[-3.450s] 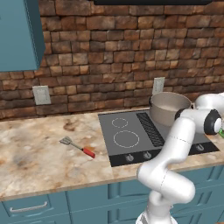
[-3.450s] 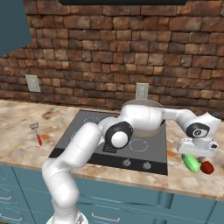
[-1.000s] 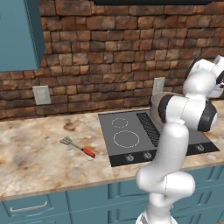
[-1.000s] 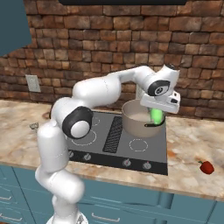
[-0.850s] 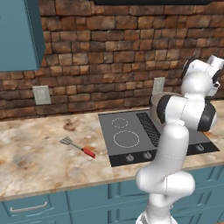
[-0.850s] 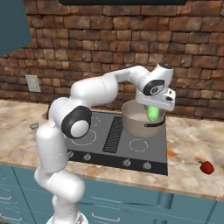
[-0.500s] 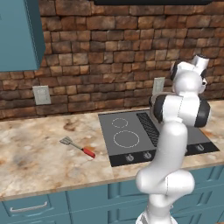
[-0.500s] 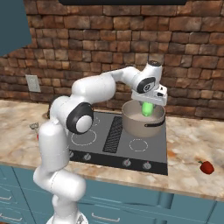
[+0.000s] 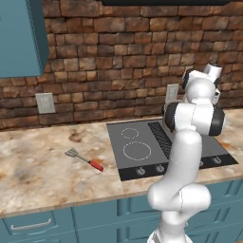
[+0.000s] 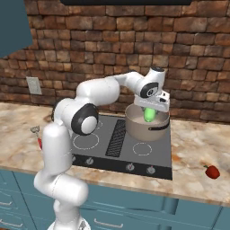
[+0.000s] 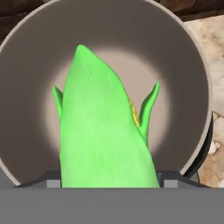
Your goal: Put the corn and bell pepper in the pot. Retrieve the spatula and lightly stir the vegetables in the pot.
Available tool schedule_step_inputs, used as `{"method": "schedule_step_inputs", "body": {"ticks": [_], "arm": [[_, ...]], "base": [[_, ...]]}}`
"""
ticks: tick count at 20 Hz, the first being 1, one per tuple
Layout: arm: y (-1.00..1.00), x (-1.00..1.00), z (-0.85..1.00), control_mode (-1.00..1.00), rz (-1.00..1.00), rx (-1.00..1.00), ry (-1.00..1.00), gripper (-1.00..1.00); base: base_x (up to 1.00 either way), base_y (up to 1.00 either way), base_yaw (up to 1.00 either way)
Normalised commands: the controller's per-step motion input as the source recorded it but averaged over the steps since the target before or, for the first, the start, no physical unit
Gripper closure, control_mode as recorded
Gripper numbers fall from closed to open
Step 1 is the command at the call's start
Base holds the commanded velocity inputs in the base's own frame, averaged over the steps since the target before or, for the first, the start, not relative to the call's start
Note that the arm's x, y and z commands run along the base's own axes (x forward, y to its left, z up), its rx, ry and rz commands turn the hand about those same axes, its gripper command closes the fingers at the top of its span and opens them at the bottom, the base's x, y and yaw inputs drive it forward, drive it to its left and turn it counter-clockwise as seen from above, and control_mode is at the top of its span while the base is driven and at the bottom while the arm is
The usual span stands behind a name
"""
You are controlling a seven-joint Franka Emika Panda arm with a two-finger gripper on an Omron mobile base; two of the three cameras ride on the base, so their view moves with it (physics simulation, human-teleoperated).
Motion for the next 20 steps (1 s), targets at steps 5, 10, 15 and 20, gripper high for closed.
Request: {"method": "schedule_step_inputs", "body": {"ticks": [5, 10, 15, 20], "arm": [[0.25, 0.09, 0.02, -1.0, 0.0, 0.0, 0.0, 1.0], [0.2, 0.33, -0.2, -1.0, 0.0, 0.0, 0.0, 1.0], [0.01, 0.07, -0.19, -1.0, -0.01, 0.0, 0.0, 1.0], [0.0, 0.0, -0.17, -1.0, -0.02, 0.0, 0.0, 1.0]], "base": [[0.0, 0.0, 0.0], [0.0, 0.0, 0.0], [0.0, 0.0, 0.0], [0.0, 0.0, 0.0]]}}
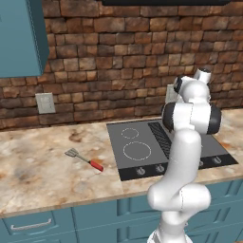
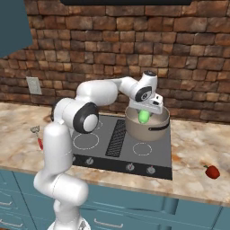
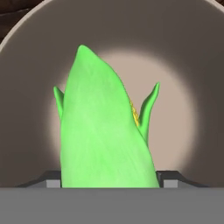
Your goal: Put the corn and bell pepper in the pot. Retrieve the spatula and lightly stir the vegetables in the pot.
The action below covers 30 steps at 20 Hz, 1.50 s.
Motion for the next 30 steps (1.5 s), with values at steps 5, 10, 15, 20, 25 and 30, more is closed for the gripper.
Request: {"method": "schedule_step_inputs", "body": {"ticks": [5, 10, 15, 20, 25, 30], "arm": [[0.0, 0.0, -0.15, -1.0, -0.01, 0.0, -0.02, 1.0], [0.01, 0.32, 0.01, -1.0, -0.01, 0.0, 0.0, 1.0], [0.0, 0.22, 0.0, -1.0, 0.0, 0.0, 0.0, 1.0], [0.0, 0.0, 0.0, -1.0, 0.0, 0.0, 0.0, -1.0], [-0.01, 0.0, 0.0, -1.0, 0.0, 0.0, 0.0, -1.0], [-0.11, -0.1, 0.16, -1.0, 0.0, 0.0, -0.02, -1.0]], "base": [[0.0, 0.0, 0.0], [0.0, 0.0, 0.0], [0.0, 0.0, 0.0], [0.0, 0.0, 0.0], [0.0, 0.0, 0.0], [0.0, 0.0, 0.0]]}}
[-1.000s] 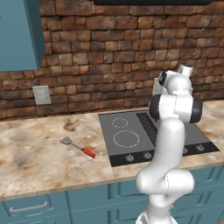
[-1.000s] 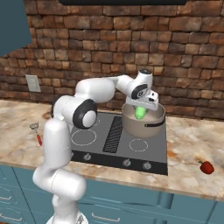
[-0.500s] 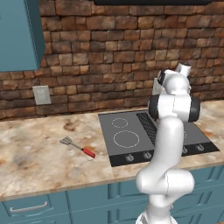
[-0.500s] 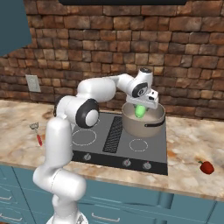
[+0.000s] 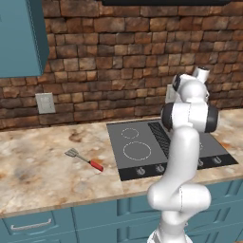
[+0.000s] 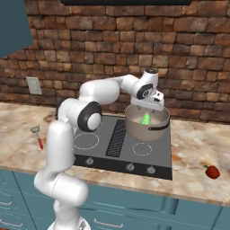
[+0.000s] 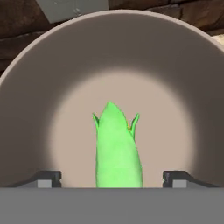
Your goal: Put the corn and bell pepper in the pot. Retrieve the spatula and lightly stir the vegetables in the pot.
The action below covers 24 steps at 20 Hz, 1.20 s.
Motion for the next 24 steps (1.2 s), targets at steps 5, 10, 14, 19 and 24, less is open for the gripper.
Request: {"method": "schedule_step_inputs", "body": {"ticks": [5, 10, 14, 19, 24], "arm": [[-0.01, -0.17, 0.32, -1.0, 0.0, -0.01, -0.03, -1.0], [-0.13, -0.93, 0.2, -1.0, 0.0, 0.0, -0.11, -1.0], [-0.44, -0.89, 0.0, -1.0, 0.0, 0.0, -0.09, -1.0], [-0.72, -0.56, -0.11, -1.0, 0.04, -0.05, -0.03, -1.0], [-0.88, -0.19, -0.25, -1.0, 0.08, -0.13, 0.02, -1.0]], "base": [[0.0, 0.0, 0.0], [0.0, 0.0, 0.0], [0.0, 0.0, 0.0], [0.0, 0.0, 0.0], [0.0, 0.0, 0.0]]}}
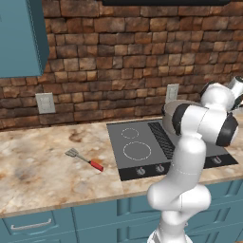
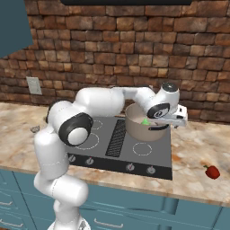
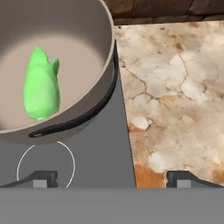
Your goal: Put the corn and bell pepper in the pot. Retrieve the spatula and lightly stir the vegetables in the pot.
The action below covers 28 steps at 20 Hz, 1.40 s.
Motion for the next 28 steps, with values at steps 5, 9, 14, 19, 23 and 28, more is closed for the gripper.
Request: {"method": "schedule_step_inputs", "body": {"ticks": [5, 9, 14, 19, 23, 28], "arm": [[-1.0, -0.25, -0.21, -1.0, 0.02, 0.0, 0.03, -1.0], [-0.92, -0.28, -0.02, -1.0, 0.0, 0.01, 0.0, -1.0], [-0.77, -0.47, -0.03, -1.0, 0.0, 0.03, 0.0, -1.0], [-0.34, -0.38, -0.24, -1.0, 0.03, 0.0, 0.03, -1.0], [-0.03, -0.05, -0.39, -1.0, 0.06, 0.0, 0.13, -1.0], [0.0, 0.27, -0.26, -1.0, 0.09, -0.01, 0.28, -1.0]], "base": [[0.0, 0.0, 0.0], [0.0, 0.0, 0.0], [0.0, 0.0, 0.0], [0.0, 0.0, 0.0], [0.0, 0.0, 0.0], [0.0, 0.0, 0.0]]}}
